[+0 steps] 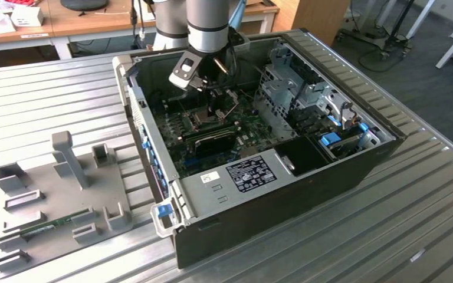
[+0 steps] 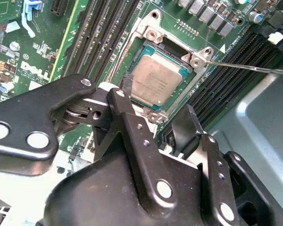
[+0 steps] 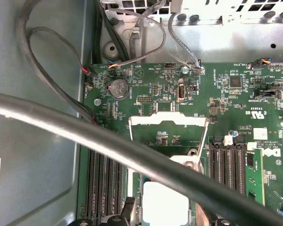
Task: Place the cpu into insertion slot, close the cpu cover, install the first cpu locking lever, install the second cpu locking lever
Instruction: 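Place the cpu into insertion slot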
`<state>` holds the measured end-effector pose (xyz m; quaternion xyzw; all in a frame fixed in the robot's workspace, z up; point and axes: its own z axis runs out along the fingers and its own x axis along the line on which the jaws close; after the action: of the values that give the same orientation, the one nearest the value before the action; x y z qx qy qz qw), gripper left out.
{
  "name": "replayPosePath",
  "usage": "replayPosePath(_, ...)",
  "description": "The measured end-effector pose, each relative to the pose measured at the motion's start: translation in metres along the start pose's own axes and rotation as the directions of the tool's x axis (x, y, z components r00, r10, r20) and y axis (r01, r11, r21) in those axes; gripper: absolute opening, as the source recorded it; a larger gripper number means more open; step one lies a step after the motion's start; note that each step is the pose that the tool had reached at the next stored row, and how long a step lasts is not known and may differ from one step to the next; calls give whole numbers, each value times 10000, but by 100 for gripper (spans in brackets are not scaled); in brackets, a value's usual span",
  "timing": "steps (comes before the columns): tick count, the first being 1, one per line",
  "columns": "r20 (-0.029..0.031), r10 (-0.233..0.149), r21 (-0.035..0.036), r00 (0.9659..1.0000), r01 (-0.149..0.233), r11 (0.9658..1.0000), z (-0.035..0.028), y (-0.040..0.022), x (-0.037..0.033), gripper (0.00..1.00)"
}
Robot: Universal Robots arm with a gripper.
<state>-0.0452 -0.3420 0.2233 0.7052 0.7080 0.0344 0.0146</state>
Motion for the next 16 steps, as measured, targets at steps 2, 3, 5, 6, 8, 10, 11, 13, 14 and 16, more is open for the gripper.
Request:
replayPosePath(2, 2, -1, -1, 10000, 1, 10000, 0, 0, 0, 61)
replayPosePath(3, 2, 0, 0, 10000, 0, 10000, 0, 0, 0, 61)
replayPosePath(5, 4, 0, 0, 10000, 0, 10000, -1, 0, 0, 61)
replayPosePath(6, 4, 0, 1, 10000, 0, 10000, -1, 0, 0, 61)
replayPosePath(8, 5, 0, 1, 10000, 0, 10000, -1, 0, 0, 60)
replayPosePath(10, 5, 0, 0, 10000, 0, 10000, -1, 0, 0, 47)
replayPosePath(11, 5, 0, 1, 10000, 0, 10000, -1, 0, 0, 41)
replayPosePath(13, 6, 0, 1, 10000, 0, 10000, -1, 0, -1, 35)
replayPosePath(14, 6, 0, 1, 10000, 0, 10000, -1, 0, -1, 29)
replayPosePath(16, 6, 0, 1, 10000, 0, 10000, -1, 0, -1, 24)
